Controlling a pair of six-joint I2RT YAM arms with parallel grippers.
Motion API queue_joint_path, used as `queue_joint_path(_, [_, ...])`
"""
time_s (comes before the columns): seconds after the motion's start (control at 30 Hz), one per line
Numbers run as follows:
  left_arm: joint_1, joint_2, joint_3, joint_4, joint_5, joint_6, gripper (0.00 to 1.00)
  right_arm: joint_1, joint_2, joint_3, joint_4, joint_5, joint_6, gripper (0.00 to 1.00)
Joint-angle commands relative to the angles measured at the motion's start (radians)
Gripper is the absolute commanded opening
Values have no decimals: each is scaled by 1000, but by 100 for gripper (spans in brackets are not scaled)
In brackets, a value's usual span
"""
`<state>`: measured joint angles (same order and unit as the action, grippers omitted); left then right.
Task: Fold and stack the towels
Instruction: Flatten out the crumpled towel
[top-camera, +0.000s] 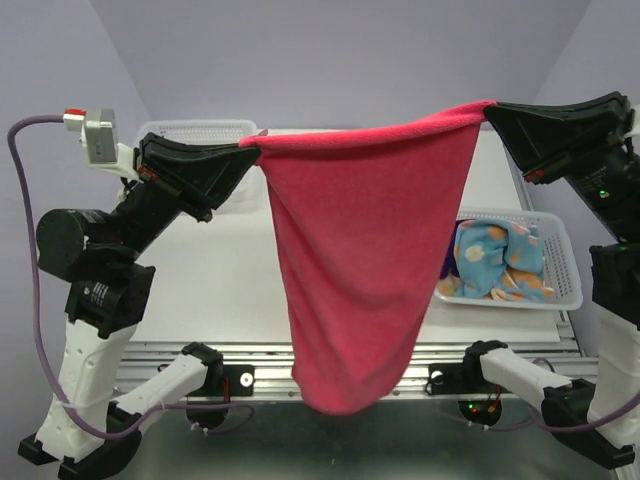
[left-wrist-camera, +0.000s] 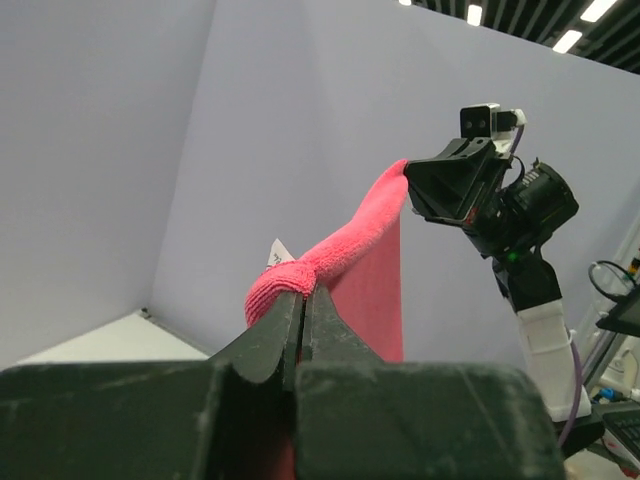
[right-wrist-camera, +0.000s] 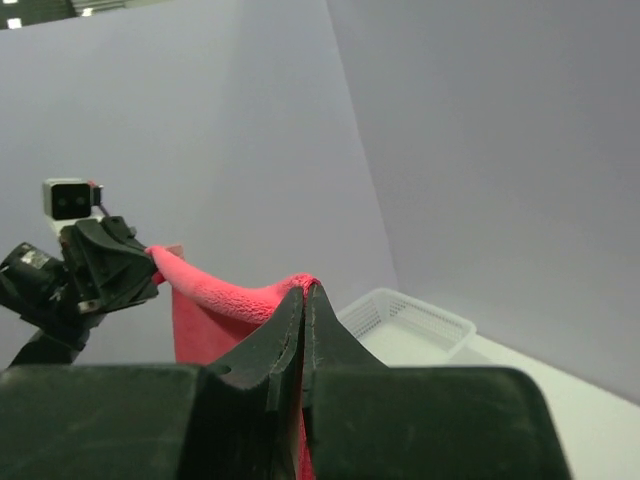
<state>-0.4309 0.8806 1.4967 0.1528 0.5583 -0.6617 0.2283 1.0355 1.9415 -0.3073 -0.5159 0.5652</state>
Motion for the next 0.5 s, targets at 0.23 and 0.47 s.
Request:
queue_joint_path(0.23, [32, 225, -211, 132, -356, 126, 0, -7, 181, -398, 226, 451, -149, 1])
queue_joint_path(0.47, [176, 717, -40, 284, -399, 148, 0, -14, 639, -267, 416, 498, -249, 1])
